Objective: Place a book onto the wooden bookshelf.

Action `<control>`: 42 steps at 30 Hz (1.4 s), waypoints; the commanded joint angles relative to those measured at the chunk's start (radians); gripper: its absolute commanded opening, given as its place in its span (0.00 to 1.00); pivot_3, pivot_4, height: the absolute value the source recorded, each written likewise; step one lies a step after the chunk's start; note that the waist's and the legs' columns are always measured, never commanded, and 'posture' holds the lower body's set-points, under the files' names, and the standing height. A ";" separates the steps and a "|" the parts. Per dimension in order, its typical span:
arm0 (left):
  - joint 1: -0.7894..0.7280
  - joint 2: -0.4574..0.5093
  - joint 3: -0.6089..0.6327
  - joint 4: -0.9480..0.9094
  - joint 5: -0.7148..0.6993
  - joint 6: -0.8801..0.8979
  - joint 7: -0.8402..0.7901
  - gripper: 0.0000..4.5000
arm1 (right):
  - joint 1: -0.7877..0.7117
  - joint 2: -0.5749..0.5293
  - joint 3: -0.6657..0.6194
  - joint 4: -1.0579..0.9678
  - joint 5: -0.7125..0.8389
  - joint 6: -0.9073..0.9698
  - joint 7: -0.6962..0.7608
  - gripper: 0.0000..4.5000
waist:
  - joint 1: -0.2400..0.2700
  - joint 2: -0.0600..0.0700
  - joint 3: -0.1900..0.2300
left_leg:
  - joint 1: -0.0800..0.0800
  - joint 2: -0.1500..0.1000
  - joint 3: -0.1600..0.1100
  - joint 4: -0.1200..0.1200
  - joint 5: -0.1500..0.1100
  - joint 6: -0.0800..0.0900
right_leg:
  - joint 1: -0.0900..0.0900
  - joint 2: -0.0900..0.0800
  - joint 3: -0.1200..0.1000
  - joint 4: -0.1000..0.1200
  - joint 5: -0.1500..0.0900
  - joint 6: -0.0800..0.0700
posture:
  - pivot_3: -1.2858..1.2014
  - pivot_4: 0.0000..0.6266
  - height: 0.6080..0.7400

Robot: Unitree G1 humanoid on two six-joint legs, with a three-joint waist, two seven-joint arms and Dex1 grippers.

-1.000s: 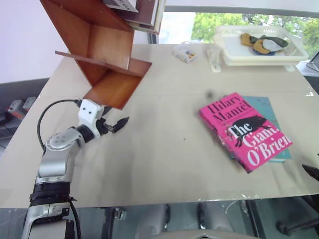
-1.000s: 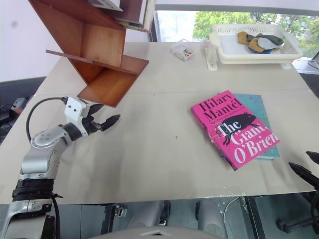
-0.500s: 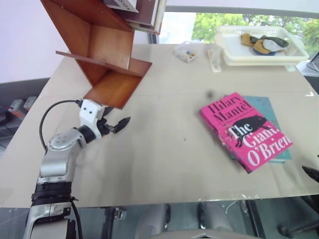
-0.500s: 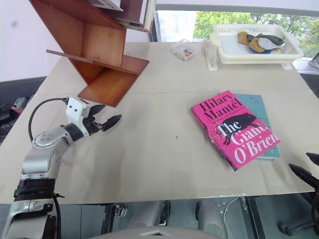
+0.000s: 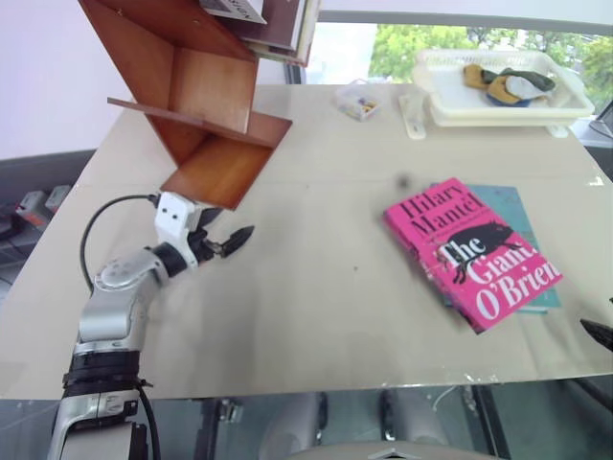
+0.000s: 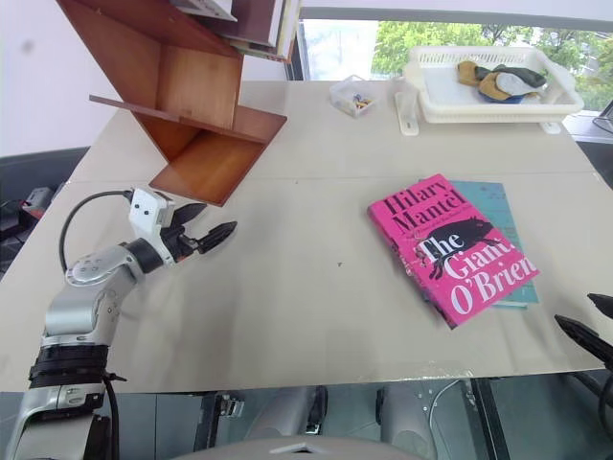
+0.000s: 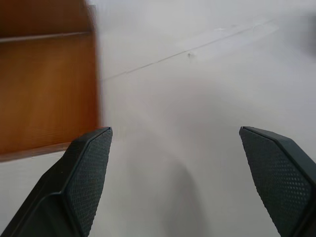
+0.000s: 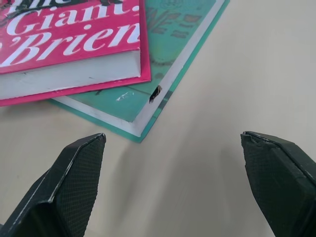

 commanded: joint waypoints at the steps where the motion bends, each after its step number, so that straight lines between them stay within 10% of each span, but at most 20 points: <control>1: -0.012 0.002 -0.014 -0.059 -0.033 0.015 -0.046 0.97 | 0.010 0.002 -0.079 -0.071 0.086 0.047 0.025 1.00 | 0.000 0.000 0.000 | 0.000 0.000 0.000 0.000 0.000 0.000 | 0.000 0.000 0.000 0.000 0.000 0.000 | 0.52 0.24 1.00; 8: -0.083 -0.082 -0.172 -0.092 -0.043 0.032 -0.148 0.97 | 0.068 0.016 -0.189 -0.214 0.250 0.182 0.066 1.00 | 0.003 0.000 0.000 | 0.000 0.000 0.000 0.001 0.000 0.000 | 0.002 0.000 0.000 0.000 0.000 0.000 | 0.52 0.24 1.00; 24: -0.218 -0.259 -0.454 0.260 0.169 -0.522 -0.463 0.97 | 0.220 0.090 -0.290 -0.492 0.405 0.264 0.078 1.00 | 0.001 -0.001 -0.001 | 0.001 0.000 0.002 0.003 0.000 0.001 | 0.002 0.002 0.001 0.000 0.000 0.000 | 0.52 0.24 1.00; 37: -0.294 -0.452 -0.437 0.374 0.130 -0.419 -0.446 0.97 | 0.336 0.078 -0.414 -0.563 0.459 0.310 0.172 1.00 | 0.004 -0.002 0.000 | 0.000 0.000 -0.003 0.010 -0.001 0.003 | 0.008 0.002 -0.007 0.001 0.000 0.001 | 0.52 0.24 1.00; 42: -0.322 -0.495 -0.445 0.302 0.063 -0.080 -0.380 0.97 | 0.326 0.070 -0.418 -0.544 0.441 0.297 0.172 1.00 | 0.002 -0.002 0.000 | 0.000 0.000 -0.003 0.014 -0.001 0.003 | 0.008 0.003 -0.008 0.001 0.000 0.002 | 0.52 0.24 1.00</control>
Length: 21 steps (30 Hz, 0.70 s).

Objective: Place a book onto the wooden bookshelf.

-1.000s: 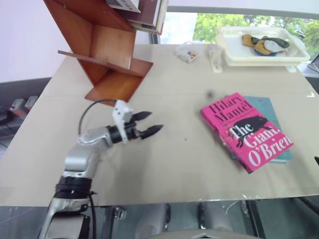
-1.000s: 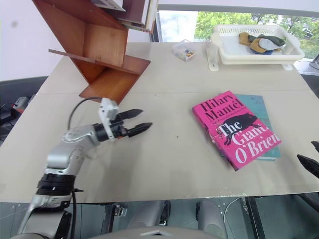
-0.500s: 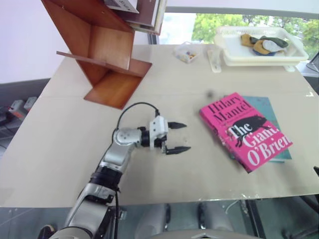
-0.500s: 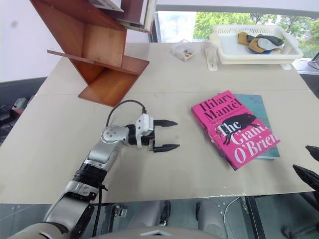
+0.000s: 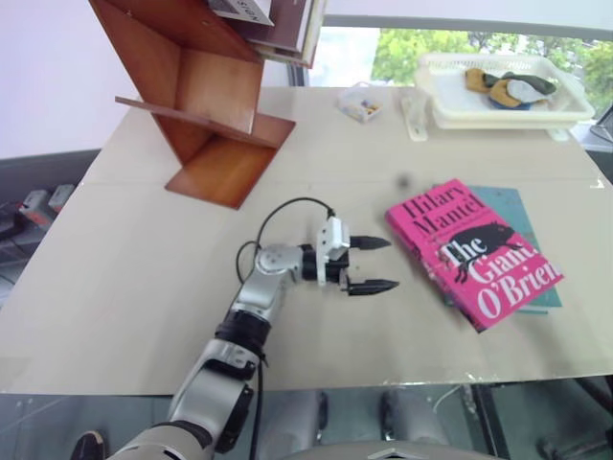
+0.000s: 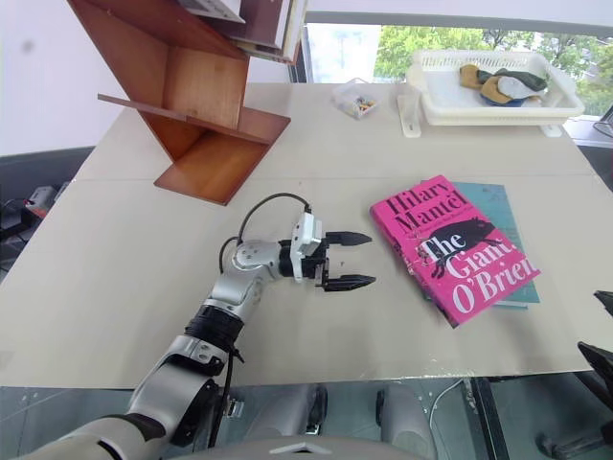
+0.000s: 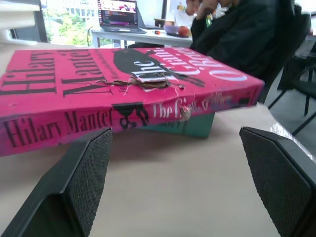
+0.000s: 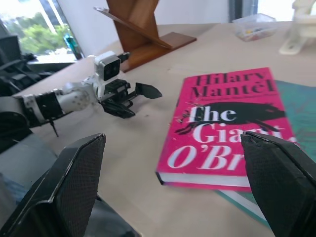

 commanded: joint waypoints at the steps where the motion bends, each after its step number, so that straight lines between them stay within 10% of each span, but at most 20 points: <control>1: -0.032 -0.040 0.014 -0.118 -0.123 0.353 0.066 0.97 | -0.007 -0.009 -0.045 0.007 -0.007 -0.023 0.010 1.00 | -0.001 0.000 0.000 | 0.000 0.000 0.000 0.000 0.000 0.000 | 0.000 0.000 0.000 0.000 0.000 0.000 | 0.52 0.24 1.00; 7: -0.029 -0.041 -0.021 -0.233 -0.129 0.692 0.211 0.97 | 0.000 -0.003 -0.065 0.017 -0.014 -0.034 0.017 1.00 | -0.001 0.001 0.000 | 0.000 0.000 -0.001 0.000 0.000 0.000 | 0.000 0.001 -0.002 0.000 0.000 0.001 | 0.52 0.24 1.00; 21: -0.059 -0.333 0.371 -0.271 -0.364 1.204 0.706 0.97 | -0.001 -0.002 -0.088 0.030 -0.025 -0.044 0.017 1.00 | 0.001 -0.002 0.001 | -0.002 0.000 -0.003 0.001 0.000 0.000 | 0.000 0.000 -0.003 0.000 0.000 0.001 | 0.52 0.24 1.00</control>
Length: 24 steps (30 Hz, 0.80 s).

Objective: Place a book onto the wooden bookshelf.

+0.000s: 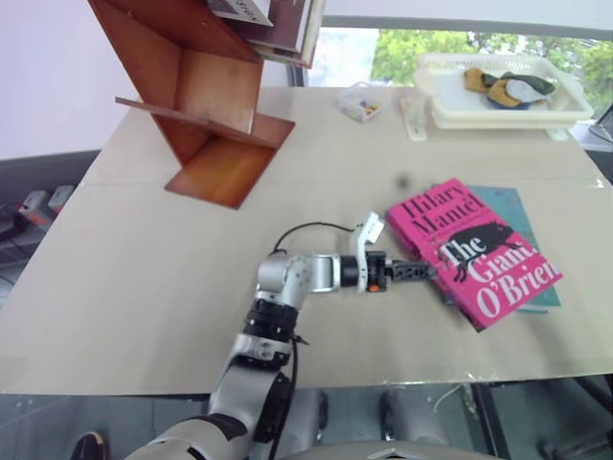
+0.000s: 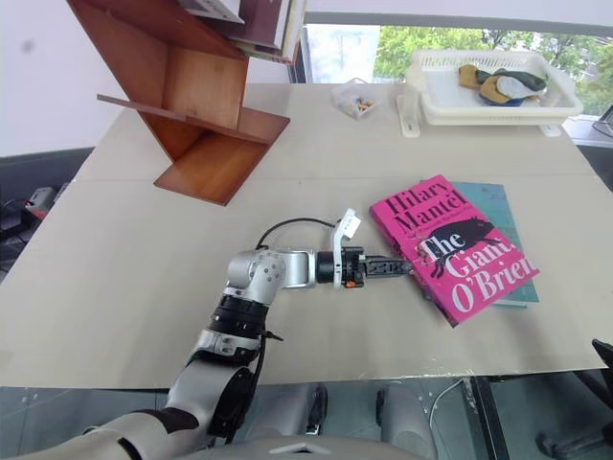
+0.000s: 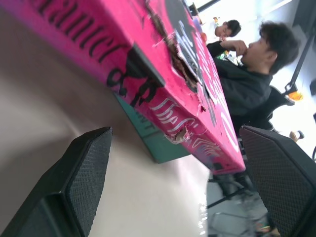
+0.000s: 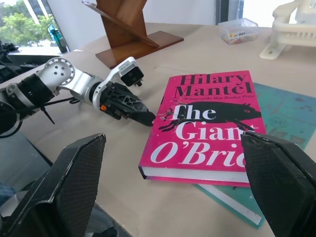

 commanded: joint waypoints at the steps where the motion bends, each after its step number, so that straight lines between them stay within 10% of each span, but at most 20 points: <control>1: -0.006 -0.073 0.097 -0.036 -0.045 0.045 0.137 0.97 | 0.008 -0.002 -0.056 0.002 0.009 -0.013 0.010 1.00 | 0.000 -0.001 0.000 | 0.000 0.000 0.000 0.000 0.000 0.000 | 0.000 0.000 0.000 0.000 0.000 0.000 | 0.52 0.24 1.00; 24: 0.005 -0.273 0.149 0.058 -0.401 0.075 0.482 0.97 | 0.099 -0.055 -0.200 0.006 0.033 0.063 0.044 1.00 | 0.016 0.000 0.000 | 0.000 -0.001 0.000 0.000 0.000 -0.001 | 0.000 -0.001 0.004 -0.002 0.000 0.000 | 0.52 0.24 1.00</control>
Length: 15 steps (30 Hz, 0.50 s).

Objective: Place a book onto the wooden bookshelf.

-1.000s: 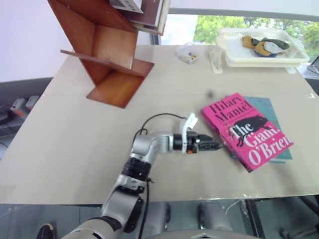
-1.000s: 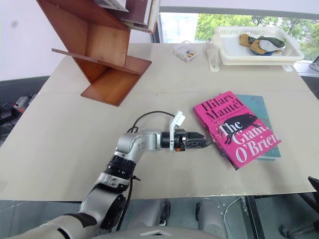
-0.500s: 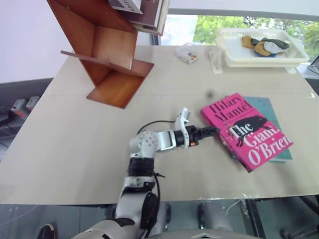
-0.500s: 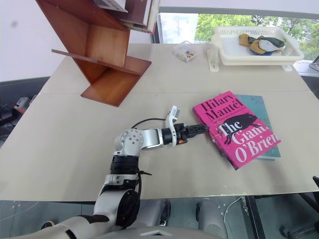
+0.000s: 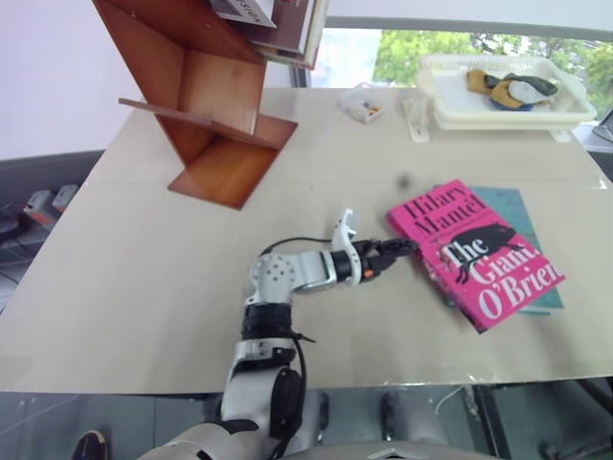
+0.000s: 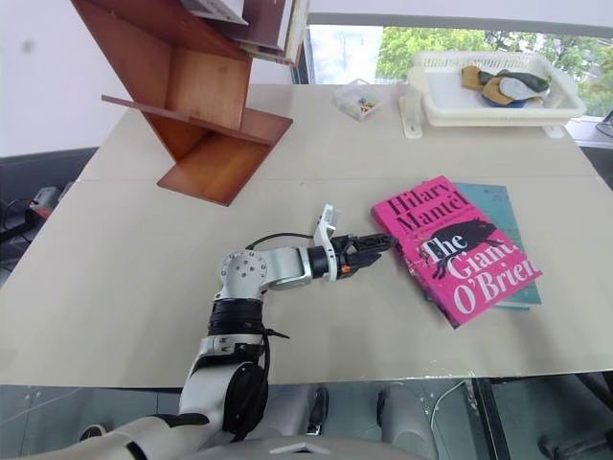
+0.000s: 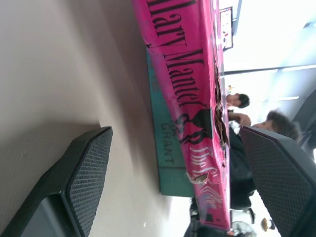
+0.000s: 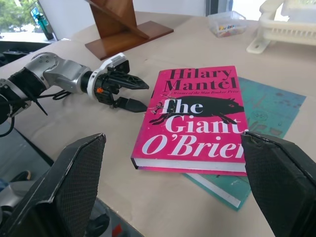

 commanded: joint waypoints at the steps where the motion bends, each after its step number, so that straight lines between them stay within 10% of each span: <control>1: 0.003 -0.220 -0.072 -0.014 -0.066 0.004 -0.044 0.97 | 0.015 -0.010 -0.060 -0.010 0.021 0.009 0.018 1.00 | 0.008 -0.001 0.001 | 0.000 0.000 0.000 0.000 0.000 0.000 | 0.000 0.000 0.000 0.000 0.000 0.000 | 0.52 0.24 1.00; 15: 0.015 0.244 -0.154 -0.122 0.031 -0.140 -0.397 0.97 | -0.016 0.029 -0.004 -0.036 0.004 -0.007 -0.013 1.00 | -0.001 0.001 0.000 | 0.001 0.001 0.000 -0.001 0.001 -0.001 | 0.000 0.001 0.000 0.000 -0.001 -0.002 | 0.52 0.24 1.00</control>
